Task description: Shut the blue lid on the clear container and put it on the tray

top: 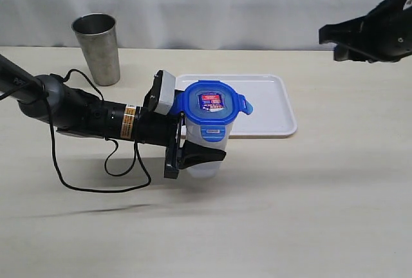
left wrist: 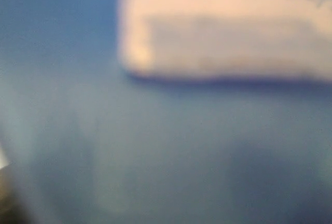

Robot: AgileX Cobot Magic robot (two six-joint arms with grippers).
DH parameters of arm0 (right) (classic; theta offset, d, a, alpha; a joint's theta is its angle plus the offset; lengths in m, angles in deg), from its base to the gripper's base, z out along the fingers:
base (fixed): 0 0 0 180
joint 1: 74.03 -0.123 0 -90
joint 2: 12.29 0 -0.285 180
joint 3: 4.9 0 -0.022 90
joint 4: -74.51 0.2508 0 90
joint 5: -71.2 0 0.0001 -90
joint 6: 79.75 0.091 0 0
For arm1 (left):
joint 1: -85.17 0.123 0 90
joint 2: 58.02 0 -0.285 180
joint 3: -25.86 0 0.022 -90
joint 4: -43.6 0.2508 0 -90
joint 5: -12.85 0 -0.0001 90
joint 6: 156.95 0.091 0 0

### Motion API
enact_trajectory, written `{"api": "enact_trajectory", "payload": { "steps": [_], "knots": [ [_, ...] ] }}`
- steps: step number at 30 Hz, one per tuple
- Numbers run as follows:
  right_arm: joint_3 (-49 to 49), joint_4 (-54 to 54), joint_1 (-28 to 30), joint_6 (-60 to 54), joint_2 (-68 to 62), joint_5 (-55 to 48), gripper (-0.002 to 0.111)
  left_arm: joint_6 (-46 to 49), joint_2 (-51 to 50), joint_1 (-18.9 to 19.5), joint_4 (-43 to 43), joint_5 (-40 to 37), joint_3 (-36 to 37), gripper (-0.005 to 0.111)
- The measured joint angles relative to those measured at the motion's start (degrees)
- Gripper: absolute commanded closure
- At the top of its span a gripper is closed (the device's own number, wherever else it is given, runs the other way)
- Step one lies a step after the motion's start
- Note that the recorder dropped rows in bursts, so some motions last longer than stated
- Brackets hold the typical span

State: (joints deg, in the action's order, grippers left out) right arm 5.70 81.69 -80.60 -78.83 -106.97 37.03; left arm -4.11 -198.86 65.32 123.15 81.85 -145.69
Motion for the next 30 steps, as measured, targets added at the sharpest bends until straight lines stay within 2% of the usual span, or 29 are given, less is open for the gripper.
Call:
{"api": "enact_trajectory", "payload": {
  "steps": [5,8,11,16,30],
  "knots": [
    [-2.52,32.47,0.38,-28.58,0.0,-11.87,0.074,0.0,0.0,0.0,0.0,-0.1,0.0,0.107],
    [-2.62,42.06,0.13,-35.52,0.0,-17.44,0.066,0.0,0.09,0.0,-0.1,-0.34,0.0,0.107],
    [-1.54,42.48,-3.33,-35.19,0.0,-16.29,0.066,0.0,0.27,0.0,-0.1,-0.84,0.0,0.107],
    [0.48,32.96,-10.55,-23.05,-1.01,-8.06,0.066,0.0,0.36,0.0,-0.1,-0.96,0.0,0.107],
    [0.11,34.58,-12.02,-20.83,-9.16,-6.4,0.066,-0.12,0.36,0.28,-0.31,-1.17,0.0,0.107]
  ]
}}
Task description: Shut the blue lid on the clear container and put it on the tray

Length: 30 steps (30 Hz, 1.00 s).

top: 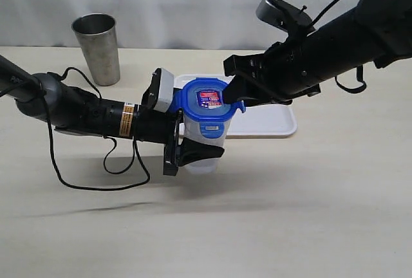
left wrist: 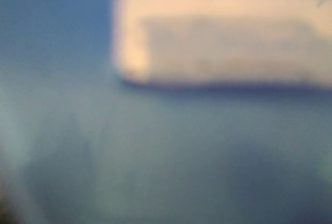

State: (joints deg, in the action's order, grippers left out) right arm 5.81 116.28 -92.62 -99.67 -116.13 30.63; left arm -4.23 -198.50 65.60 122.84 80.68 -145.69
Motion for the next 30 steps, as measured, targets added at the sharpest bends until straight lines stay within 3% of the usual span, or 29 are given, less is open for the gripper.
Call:
{"api": "enact_trajectory", "payload": {
  "steps": [21,30],
  "knots": [
    [-1.01,17.04,1.27,-11.64,-7.47,-3.76,0.066,-1.14,0.0,1.03,-0.61,-0.1,0.24,0.107],
    [-1.22,17.45,1.31,-16.53,-7.17,-4.15,0.065,-0.79,0.0,1.36,-0.38,-0.07,0.24,0.107]
  ]
}}
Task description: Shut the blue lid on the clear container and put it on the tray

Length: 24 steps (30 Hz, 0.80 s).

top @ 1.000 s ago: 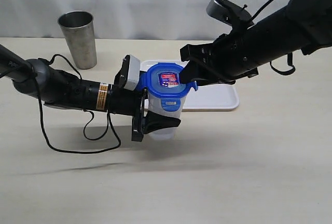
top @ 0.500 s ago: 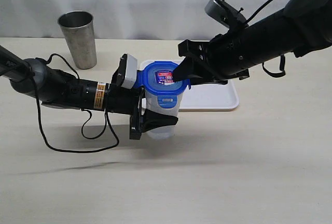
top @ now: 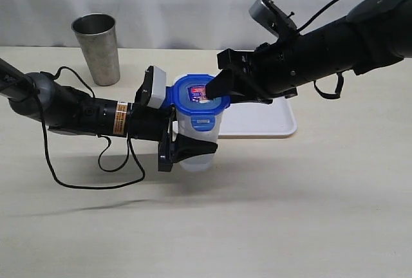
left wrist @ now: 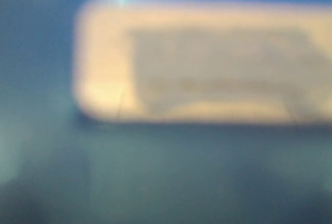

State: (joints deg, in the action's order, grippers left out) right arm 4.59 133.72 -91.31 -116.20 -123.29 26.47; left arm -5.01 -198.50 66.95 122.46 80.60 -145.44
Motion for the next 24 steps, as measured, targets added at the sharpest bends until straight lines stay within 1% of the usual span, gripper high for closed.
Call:
{"api": "enact_trajectory", "payload": {
  "steps": [5,7,9,18,24],
  "knots": [
    [0.37,-2.54,-0.24,-1.51,2.09,0.41,0.048,0.79,0.0,-0.11,0.29,0.1,0.0,0.107],
    [0.64,-3.84,-0.62,-1.85,2.9,0.76,0.044,1.06,0.04,-0.47,0.34,0.1,0.0,0.107],
    [0.95,-4.79,-0.89,-2.07,3.63,1.13,0.043,1.15,0.04,-0.75,0.34,0.1,0.0,0.107],
    [1.62,-12.5,-1.31,-2.7,9.37,4.84,0.043,0.92,0.04,-1.25,0.34,0.1,0.0,0.107],
    [1.62,-13.58,-1.31,-5.11,13.22,5.71,0.043,0.12,0.04,-1.25,0.34,-0.25,0.0,0.107]
  ]
}}
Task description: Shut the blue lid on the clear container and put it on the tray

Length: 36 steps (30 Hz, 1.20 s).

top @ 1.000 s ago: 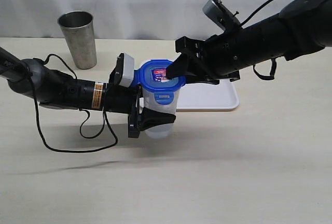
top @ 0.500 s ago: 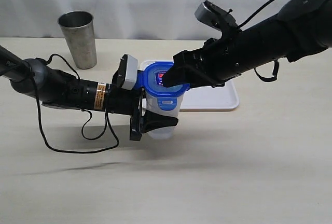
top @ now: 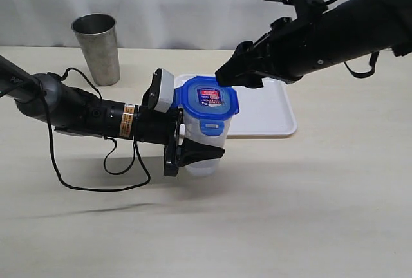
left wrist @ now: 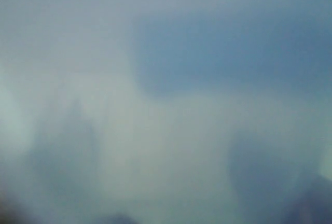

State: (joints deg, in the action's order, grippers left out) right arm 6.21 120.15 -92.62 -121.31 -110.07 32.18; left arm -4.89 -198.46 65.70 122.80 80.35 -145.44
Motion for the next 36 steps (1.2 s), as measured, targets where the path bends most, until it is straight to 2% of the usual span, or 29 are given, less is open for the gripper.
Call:
{"api": "enact_trajectory", "payload": {
  "steps": [3,7,12,17,21,26,32,36],
  "knots": [
    [0.0,0.0,-0.09,-4.5,1.71,-0.46,0.048,-0.13,0.09,0.0,0.0,-0.06,0.0,0.107],
    [0.0,0.0,-0.77,-11.43,3.29,-2.72,0.062,-0.23,0.09,0.0,-0.11,-0.06,0.0,0.107],
    [0.09,-8.09,-6.94,-16.7,3.78,-2.63,0.063,-0.23,0.09,0.0,-0.11,-0.11,0.0,0.107],
    [0.09,-26.26,-15.56,-10.15,3.78,1.1,0.063,-0.23,0.09,0.0,-0.11,-0.11,0.0,0.107],
    [0.09,-40.08,-19.31,-2.74,3.78,2.03,0.063,-0.23,0.09,0.0,-0.11,-0.11,0.0,0.107],
    [0.09,-45.14,-21.32,-0.87,2.02,1.8,0.063,-0.23,0.09,0.0,-0.11,-0.21,0.0,0.107],
    [0.09,-48.78,-21.56,0.76,-1.27,3.13,0.063,-0.35,0.09,0.0,-0.22,-0.21,0.0,0.107],
    [0.09,-54.87,-21.56,3.81,-2.63,4.94,0.063,-0.89,0.09,0.0,-0.87,-0.59,0.0,0.107]
  ]
}}
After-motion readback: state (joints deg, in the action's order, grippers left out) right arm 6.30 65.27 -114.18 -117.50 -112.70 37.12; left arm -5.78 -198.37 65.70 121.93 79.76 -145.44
